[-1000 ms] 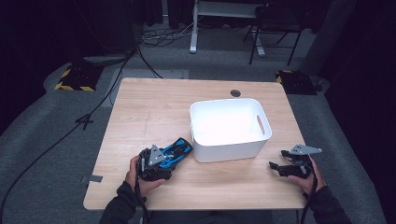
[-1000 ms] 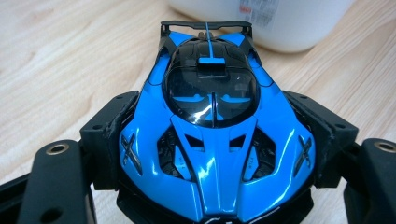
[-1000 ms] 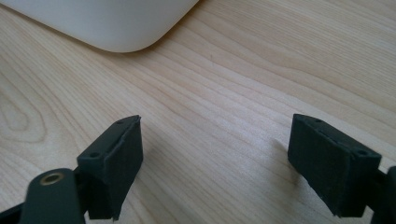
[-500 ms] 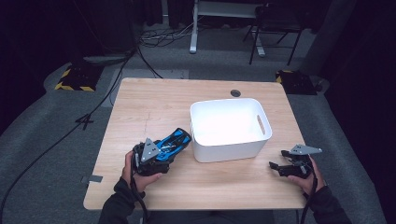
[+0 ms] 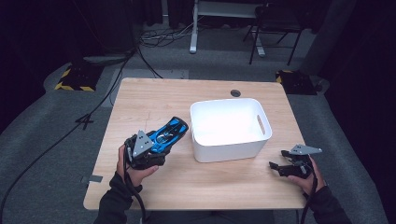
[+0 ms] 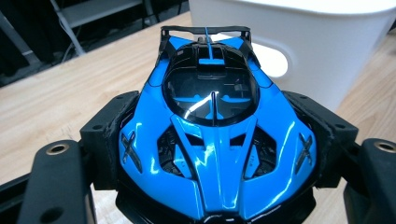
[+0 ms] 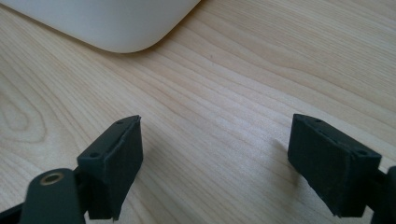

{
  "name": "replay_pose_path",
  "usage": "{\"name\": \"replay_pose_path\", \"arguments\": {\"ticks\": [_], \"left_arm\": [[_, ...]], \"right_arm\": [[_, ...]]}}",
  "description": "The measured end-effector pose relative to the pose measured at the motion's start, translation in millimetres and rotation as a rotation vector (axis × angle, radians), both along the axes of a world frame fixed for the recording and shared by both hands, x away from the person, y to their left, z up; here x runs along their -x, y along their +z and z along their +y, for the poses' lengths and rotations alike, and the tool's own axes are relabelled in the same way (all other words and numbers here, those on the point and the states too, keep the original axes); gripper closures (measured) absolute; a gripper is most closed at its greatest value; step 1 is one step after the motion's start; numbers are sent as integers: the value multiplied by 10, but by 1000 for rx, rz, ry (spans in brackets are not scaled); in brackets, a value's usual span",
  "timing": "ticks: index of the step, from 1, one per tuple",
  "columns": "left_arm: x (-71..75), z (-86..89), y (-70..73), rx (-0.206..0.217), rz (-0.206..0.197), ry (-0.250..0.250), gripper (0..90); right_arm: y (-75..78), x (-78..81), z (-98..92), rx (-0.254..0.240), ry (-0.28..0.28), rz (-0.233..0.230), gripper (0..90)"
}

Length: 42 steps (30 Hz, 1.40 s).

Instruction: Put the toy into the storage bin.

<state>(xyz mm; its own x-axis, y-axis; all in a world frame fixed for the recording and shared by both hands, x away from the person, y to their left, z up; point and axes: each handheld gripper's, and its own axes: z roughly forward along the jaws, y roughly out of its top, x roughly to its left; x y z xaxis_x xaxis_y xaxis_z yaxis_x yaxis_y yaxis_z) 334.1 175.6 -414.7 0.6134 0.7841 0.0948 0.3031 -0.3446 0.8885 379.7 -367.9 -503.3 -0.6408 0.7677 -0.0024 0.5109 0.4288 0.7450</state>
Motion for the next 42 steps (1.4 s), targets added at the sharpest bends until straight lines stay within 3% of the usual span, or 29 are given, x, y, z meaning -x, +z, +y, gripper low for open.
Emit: {"name": "replay_pose_path", "arguments": {"ticks": [16,26,28,30,31,32,34,42], "left_arm": [[-106,-104,233,15,-35,-44,246],[-140,-116,395,-4,-65,-59,245],[-148,-128,416,16,-71,-57,246],[-164,-138,457,5,-79,-67,245],[-164,-161,465,22,-74,-71,245],[-177,-160,490,-3,-86,-73,245],[-195,-215,523,15,-80,-91,245],[-300,-359,615,16,-78,-142,246]], "right_arm": [[0,3,-4,2,2,-1,181],[1,3,-8,3,7,-1,181],[0,4,-6,1,5,-1,181],[1,4,-7,2,7,-1,181],[0,4,-4,1,3,-1,181],[0,4,-4,1,3,-1,181],[0,3,-6,2,5,-1,181],[0,4,-5,1,4,-1,181]]}}
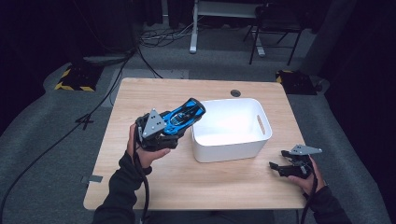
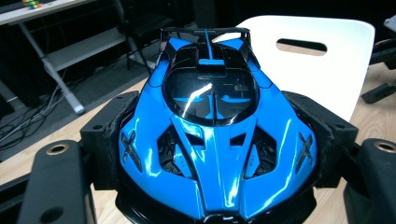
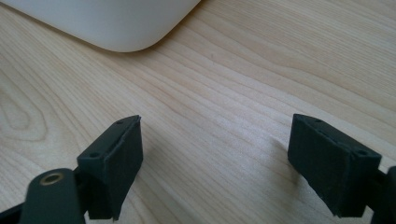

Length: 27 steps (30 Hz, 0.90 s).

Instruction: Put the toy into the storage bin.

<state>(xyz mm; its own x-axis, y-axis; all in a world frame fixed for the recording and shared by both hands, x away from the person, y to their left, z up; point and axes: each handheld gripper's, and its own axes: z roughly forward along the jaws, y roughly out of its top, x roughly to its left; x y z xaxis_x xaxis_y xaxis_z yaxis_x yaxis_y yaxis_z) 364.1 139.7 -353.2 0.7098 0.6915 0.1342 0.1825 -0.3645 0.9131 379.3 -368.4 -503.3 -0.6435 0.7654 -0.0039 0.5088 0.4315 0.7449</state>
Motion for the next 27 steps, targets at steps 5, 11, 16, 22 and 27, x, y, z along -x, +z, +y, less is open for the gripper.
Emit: {"name": "replay_pose_path", "arguments": {"ticks": [5,11,16,22,27], "left_arm": [[-83,-123,71,-17,-5,-46,245],[-218,-344,121,-41,18,-99,245],[-302,-463,133,-70,24,-124,245],[-398,-605,164,-141,42,-163,245],[-439,-709,187,-177,69,-184,245]], "right_arm": [[0,0,-2,1,3,0,181],[1,-1,-4,2,4,-1,181],[0,0,1,-1,0,0,181],[0,0,1,0,0,0,181],[1,0,-2,1,2,0,181]]}}
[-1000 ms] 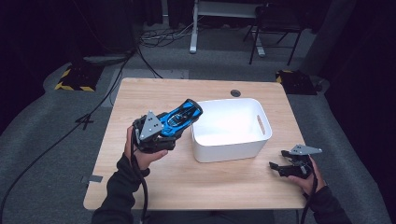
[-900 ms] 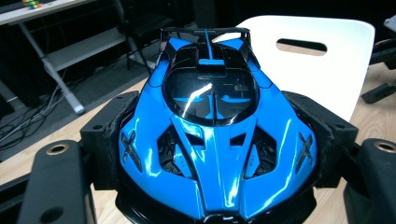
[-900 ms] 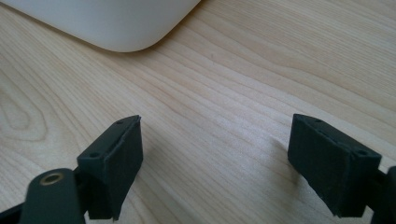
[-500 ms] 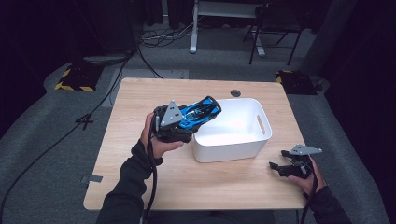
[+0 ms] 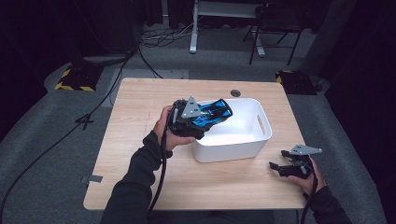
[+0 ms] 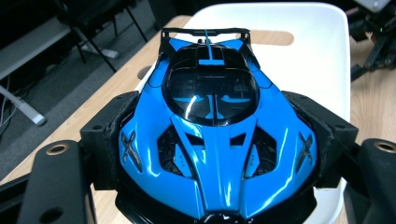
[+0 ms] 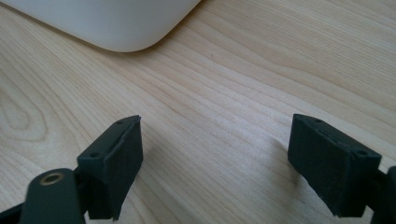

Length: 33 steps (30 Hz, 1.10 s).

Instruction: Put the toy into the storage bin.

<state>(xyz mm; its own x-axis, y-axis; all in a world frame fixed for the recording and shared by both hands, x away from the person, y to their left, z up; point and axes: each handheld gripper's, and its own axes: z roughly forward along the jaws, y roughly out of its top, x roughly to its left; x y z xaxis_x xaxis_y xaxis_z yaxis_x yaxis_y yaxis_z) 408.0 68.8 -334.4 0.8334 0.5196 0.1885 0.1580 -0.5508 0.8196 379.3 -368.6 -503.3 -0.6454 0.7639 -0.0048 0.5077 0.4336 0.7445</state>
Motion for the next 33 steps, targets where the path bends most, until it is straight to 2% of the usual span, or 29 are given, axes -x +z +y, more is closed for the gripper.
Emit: {"name": "replay_pose_path", "arguments": {"ticks": [1,3,7,8,10,11,14,20,23,25,26,30,33], "left_arm": [[-26,-38,4,-40,7,-20,246],[-49,-69,0,-70,14,-29,245],[-95,-109,-12,-91,46,-46,246],[-113,-119,-9,-103,38,-51,245],[-125,-128,-5,-117,48,-58,245],[-180,-160,10,-159,83,-90,245],[-207,-185,17,-183,74,-90,245],[-280,-294,41,-231,106,-125,245],[-307,-361,27,-256,103,-134,245],[-319,-401,7,-276,115,-134,245],[-343,-420,-2,-284,132,-151,246],[-390,-480,-38,-367,160,-165,245],[-401,-508,-69,-402,172,-174,245]], "right_arm": [[-1,0,2,-1,-2,0,181],[0,0,0,0,0,0,181],[0,0,-1,1,1,-1,181],[0,0,-1,1,1,0,181],[0,0,-1,1,1,0,181],[0,0,-1,1,1,0,181],[0,0,-1,1,1,0,181],[0,0,-2,1,1,-1,181],[0,1,-2,0,3,-1,181],[-1,3,2,-3,0,0,181],[-1,2,0,-2,2,-1,181],[-1,2,0,-2,2,-1,181],[0,3,1,-3,1,0,181]]}}
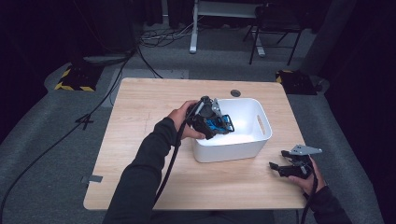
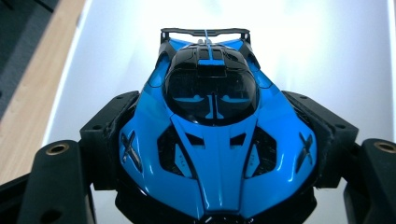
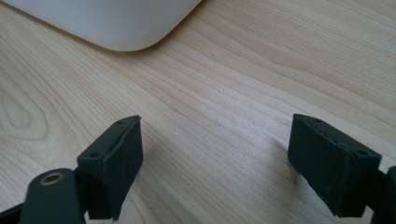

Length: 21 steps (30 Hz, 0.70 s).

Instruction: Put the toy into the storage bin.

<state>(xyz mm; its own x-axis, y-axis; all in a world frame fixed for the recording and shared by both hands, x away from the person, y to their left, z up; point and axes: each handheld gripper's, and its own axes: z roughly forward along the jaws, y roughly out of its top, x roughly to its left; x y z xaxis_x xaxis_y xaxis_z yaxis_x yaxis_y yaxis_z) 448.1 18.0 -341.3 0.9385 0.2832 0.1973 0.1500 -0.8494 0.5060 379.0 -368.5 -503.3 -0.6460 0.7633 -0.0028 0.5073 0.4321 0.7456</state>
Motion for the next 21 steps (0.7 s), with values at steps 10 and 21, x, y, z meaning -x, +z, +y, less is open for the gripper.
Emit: {"name": "replay_pose_path", "arguments": {"ticks": [10,21], "left_arm": [[-49,-85,-48,-163,50,-27,245],[-74,-89,-57,-292,85,-43,245]], "right_arm": [[-1,1,-1,0,2,-1,181],[-1,1,-1,-1,3,-1,181]]}}
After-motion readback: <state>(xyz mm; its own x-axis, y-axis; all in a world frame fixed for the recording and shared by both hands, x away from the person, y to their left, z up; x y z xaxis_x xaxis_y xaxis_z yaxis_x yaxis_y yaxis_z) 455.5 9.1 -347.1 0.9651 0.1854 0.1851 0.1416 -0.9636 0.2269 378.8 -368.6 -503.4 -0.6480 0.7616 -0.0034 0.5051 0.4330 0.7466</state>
